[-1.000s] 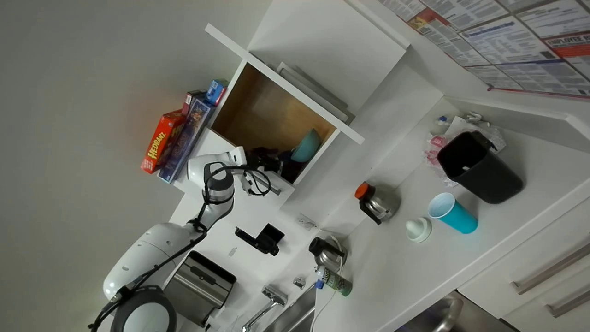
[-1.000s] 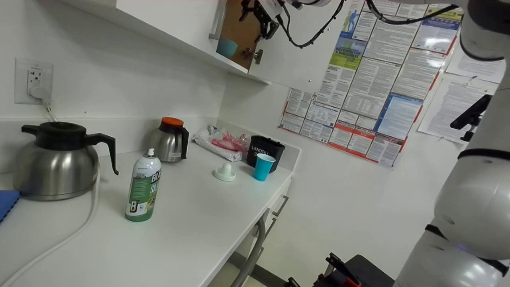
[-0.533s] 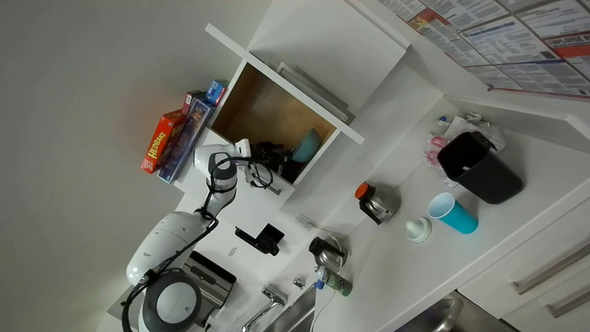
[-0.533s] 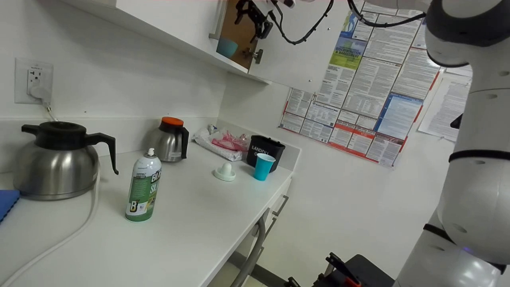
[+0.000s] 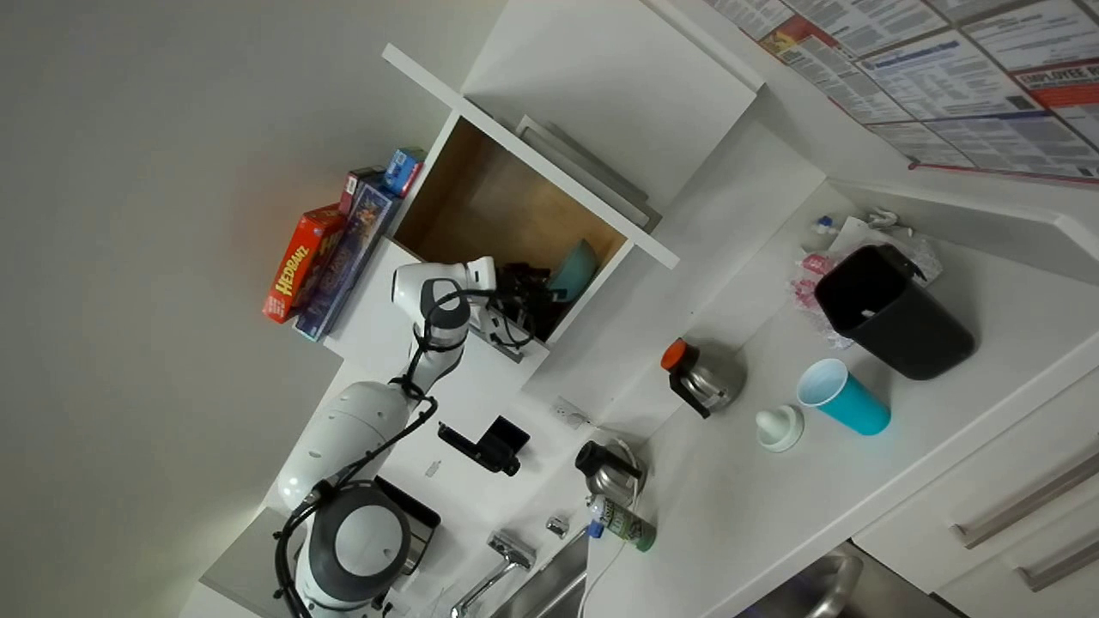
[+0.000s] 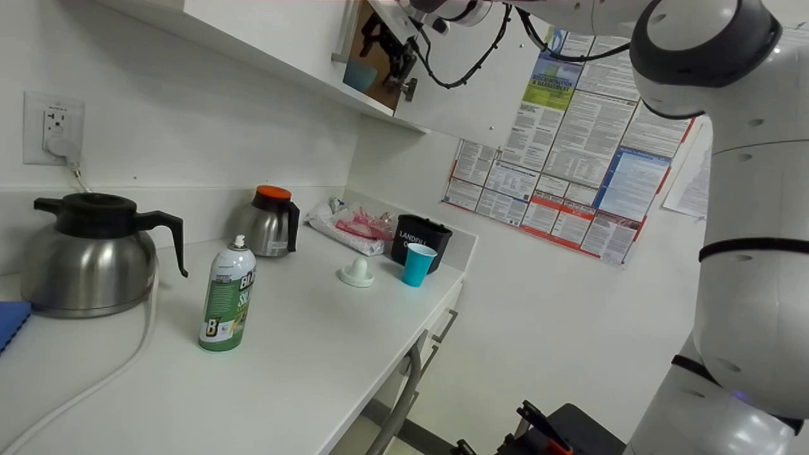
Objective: Remove the blue bowl from the open upper cabinet and place it on the countertop
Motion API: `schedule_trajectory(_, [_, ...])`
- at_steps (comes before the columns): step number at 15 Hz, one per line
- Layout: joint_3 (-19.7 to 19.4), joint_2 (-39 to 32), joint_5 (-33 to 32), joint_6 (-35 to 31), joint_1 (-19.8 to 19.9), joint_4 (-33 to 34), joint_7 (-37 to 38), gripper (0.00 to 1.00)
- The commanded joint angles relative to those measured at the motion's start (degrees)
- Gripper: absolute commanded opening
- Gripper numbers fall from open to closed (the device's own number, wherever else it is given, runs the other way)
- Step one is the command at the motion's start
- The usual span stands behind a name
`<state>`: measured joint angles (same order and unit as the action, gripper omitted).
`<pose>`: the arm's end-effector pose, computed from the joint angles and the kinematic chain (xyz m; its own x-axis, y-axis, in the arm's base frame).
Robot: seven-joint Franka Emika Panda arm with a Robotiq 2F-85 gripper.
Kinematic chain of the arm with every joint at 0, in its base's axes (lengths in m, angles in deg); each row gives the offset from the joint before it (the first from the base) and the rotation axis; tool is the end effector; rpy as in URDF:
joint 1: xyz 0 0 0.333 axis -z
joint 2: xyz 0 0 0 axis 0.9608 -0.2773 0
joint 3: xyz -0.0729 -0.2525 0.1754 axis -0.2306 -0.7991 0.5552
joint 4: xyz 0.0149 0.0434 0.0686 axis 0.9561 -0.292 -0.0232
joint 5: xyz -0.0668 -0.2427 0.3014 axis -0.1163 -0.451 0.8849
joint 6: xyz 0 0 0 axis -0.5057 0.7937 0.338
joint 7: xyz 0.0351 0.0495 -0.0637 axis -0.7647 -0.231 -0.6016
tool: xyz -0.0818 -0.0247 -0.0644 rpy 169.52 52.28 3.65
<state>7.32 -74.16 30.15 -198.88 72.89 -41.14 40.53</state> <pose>0.6894 0.0605 0.6858 0.3034 -0.8746 0.3783 -0.6755 -0.4774 -0.5619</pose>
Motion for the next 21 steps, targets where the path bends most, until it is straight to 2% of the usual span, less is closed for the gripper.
schedule_trajectory(1, [0.5,-1.9,2.4,0.2,0.5,2.7,-0.8,1.0])
schedule_trajectory(9, [0.6,-2.5,5.8,2.2,0.4,3.2,-2.2,1.0])
schedule_trajectory(10, [0.6,-2.5,6.0,2.5,0.3,3.2,-2.2,0.94])
schedule_trajectory(11, [0.5,-2.6,5.8,2.5,0.2,3.2,-2.2,0.74])
schedule_trajectory(13, [0.5,-2.6,5.8,2.5,0.2,3.2,-2.1,0.69])
schedule_trajectory(21, [0.7,-2.7,6.3,2.6,0.2,3.6,-2.4,0.07])
